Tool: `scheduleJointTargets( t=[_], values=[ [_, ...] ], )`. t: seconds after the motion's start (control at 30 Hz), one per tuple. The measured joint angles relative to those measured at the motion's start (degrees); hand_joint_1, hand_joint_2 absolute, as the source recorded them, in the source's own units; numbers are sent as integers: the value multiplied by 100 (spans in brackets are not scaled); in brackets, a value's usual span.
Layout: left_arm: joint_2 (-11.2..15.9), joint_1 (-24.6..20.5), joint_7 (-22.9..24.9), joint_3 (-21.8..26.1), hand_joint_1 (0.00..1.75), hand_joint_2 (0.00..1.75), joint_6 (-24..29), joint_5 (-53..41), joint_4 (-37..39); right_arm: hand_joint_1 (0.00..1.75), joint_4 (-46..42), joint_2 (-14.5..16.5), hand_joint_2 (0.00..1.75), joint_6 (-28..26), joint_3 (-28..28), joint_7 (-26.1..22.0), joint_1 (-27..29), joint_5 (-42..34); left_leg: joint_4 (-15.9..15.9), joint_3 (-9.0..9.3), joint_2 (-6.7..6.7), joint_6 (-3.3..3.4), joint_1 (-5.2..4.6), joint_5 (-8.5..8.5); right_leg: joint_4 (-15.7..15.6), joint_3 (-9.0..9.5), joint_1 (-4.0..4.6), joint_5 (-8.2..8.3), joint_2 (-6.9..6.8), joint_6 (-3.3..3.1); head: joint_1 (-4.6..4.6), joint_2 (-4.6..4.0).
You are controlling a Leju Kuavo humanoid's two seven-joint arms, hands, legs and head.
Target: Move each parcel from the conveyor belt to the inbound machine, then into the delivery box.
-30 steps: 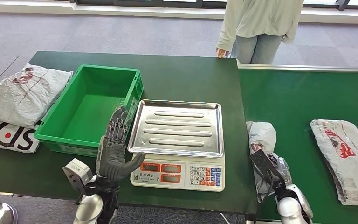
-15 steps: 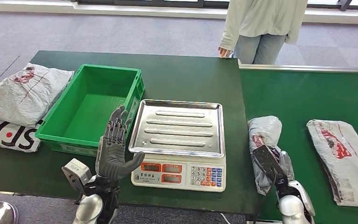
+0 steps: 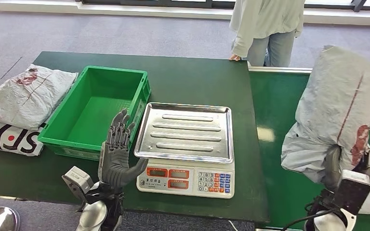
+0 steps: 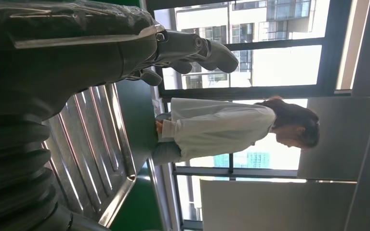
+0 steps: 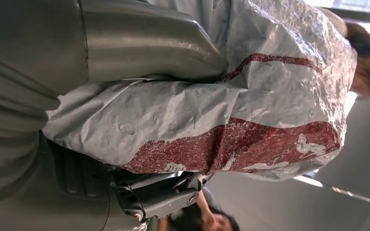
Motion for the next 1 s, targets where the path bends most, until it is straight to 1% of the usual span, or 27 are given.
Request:
scheduleJointTargets(
  t=[0.07,0.13,0.2,0.27,0.37,0.5,0.57,0.6,0.67,0.73,0.77,0.83,0.9,1.0],
  values=[
    [1,5,-31,0,0,175,6,5,-3,175,-377,79,175,-230,-2,-248,70,-4,-1,-2,-1,0,-1,1,0,1,0,0,-2,0,0,0],
    [2,16,-45,0,0,175,10,5,-23,175,-724,136,175,-572,90,-402,70,75,-2,1,-2,0,1,3,0,4,2,0,-5,0,0,0],
    [2,22,-43,0,0,175,9,5,-48,175,-959,155,175,-887,250,-439,56,158,-2,4,-1,0,2,4,0,7,3,0,-7,0,0,0],
    [1,19,-31,0,0,175,-6,1,-58,175,-1117,158,175,-1042,390,-445,52,248,-2,4,-2,2,1,6,0,10,2,1,-9,1,0,0],
    [0,1,-24,0,0,175,-55,-21,-57,175,-1286,154,175,-1074,635,-449,-31,379,-1,5,-2,2,1,9,0,12,2,3,-10,1,0,0],
    [-1,-26,-32,0,0,175,-84,-68,-55,175,-1329,139,175,-913,1063,-406,-244,500,-1,7,-5,0,1,14,0,14,2,6,-9,0,0,0],
    [-1,-28,-53,0,0,175,-85,-85,-55,175,-1293,125,175,-605,1239,-127,-366,622,-2,3,-13,0,1,16,1,16,2,6,-15,0,0,0],
    [-1,-30,-68,0,0,175,-85,-97,-52,175,-1216,110,175,-285,1338,164,-487,735,-3,2,-13,0,1,17,1,16,3,7,-13,0,0,0],
    [-1,-59,-97,0,0,175,-86,-116,-37,175,-909,82,175,581,1559,918,-835,984,-5,7,-2,-3,2,20,1,13,3,10,-3,-1,0,0],
    [-5,-120,-108,-1,0,175,-93,-120,-6,175,-435,80,175,1362,1794,1479,-1197,1185,-5,7,-1,1,2,29,1,12,4,14,-4,0,0,0],
    [-10,-160,-99,-3,0,175,-97,-120,12,175,-158,90,175,1627,1924,1631,-1365,1261,-5,4,-10,3,2,35,1,12,4,15,-13,0,0,0],
    [-28,-246,-38,-8,0,175,-100,-122,45,175,395,135,175,1953,2185,1807,-1673,1410,-5,-3,-30,4,3,46,2,13,4,17,-32,0,0,0],
    [-45,-339,46,-11,0,175,-94,-128,75,175,916,202,175,2126,2446,1908,-1928,1543,-5,-5,-39,2,4,50,2,14,5,18,-38,0,0,0],
    [-64,-417,110,-11,0,175,-80,-137,94,175,1543,289,175,2262,2820,1995,-2149,1660,-4,-8,-41,2,4,50,3,12,5,18,-38,-1,0,0]
  ],
)
